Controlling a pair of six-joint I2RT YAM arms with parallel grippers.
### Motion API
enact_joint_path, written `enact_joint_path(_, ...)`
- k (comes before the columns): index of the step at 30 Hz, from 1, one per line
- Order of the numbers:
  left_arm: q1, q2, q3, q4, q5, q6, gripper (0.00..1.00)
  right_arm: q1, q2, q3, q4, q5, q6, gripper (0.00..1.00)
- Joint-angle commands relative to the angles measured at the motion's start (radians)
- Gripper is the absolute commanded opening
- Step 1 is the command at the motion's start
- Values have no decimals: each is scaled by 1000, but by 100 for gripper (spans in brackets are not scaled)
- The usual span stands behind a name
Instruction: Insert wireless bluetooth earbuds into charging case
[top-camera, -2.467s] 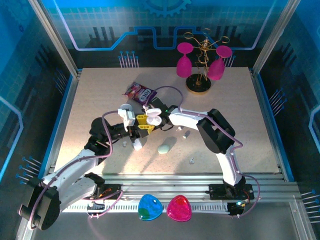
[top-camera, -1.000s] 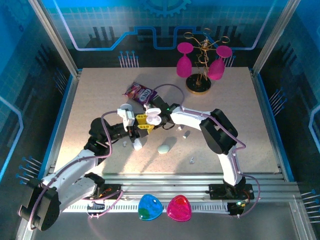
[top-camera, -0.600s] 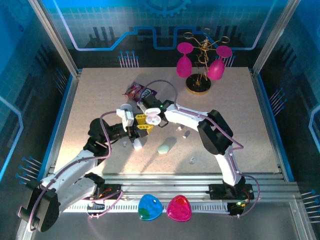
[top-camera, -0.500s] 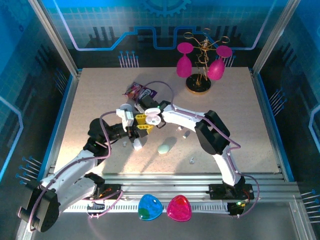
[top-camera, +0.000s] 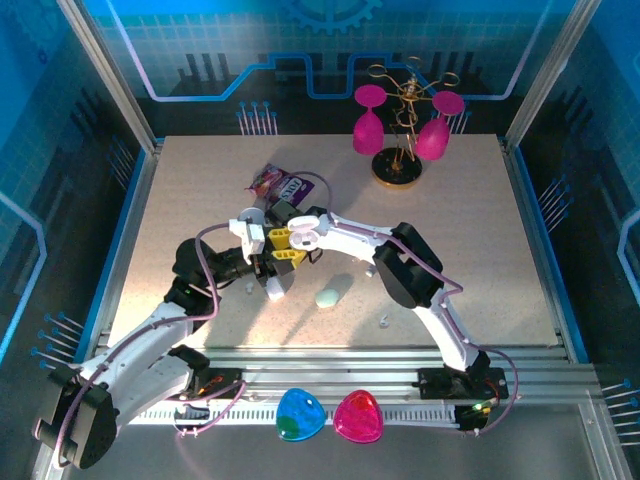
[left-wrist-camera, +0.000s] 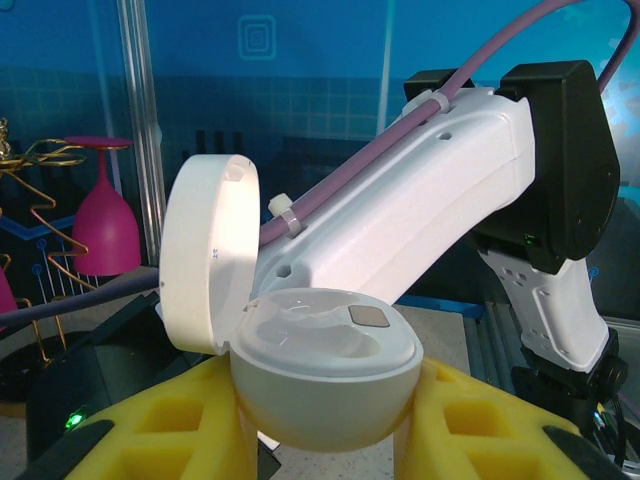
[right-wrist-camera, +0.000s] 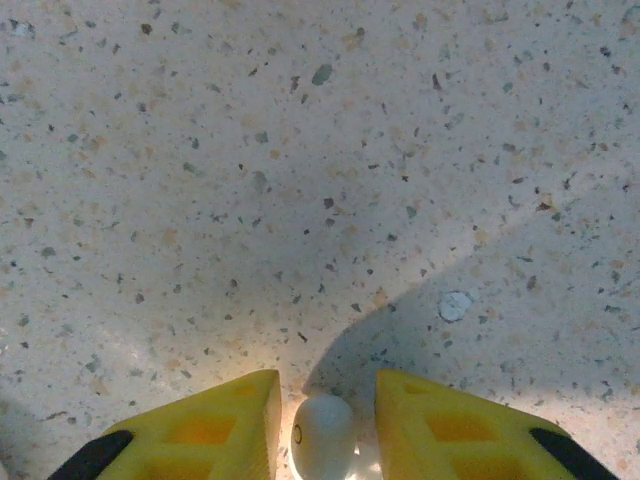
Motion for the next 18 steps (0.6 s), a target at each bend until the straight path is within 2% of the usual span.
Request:
enact_joint_path(1, 7, -13, 9, 18, -4, 1, 24, 22, 24, 43, -55, 49, -18, 30)
enact_joint_path(18, 7, -23, -3, 15, -11, -1, 24, 29, 67, 77, -78, 68, -12, 18)
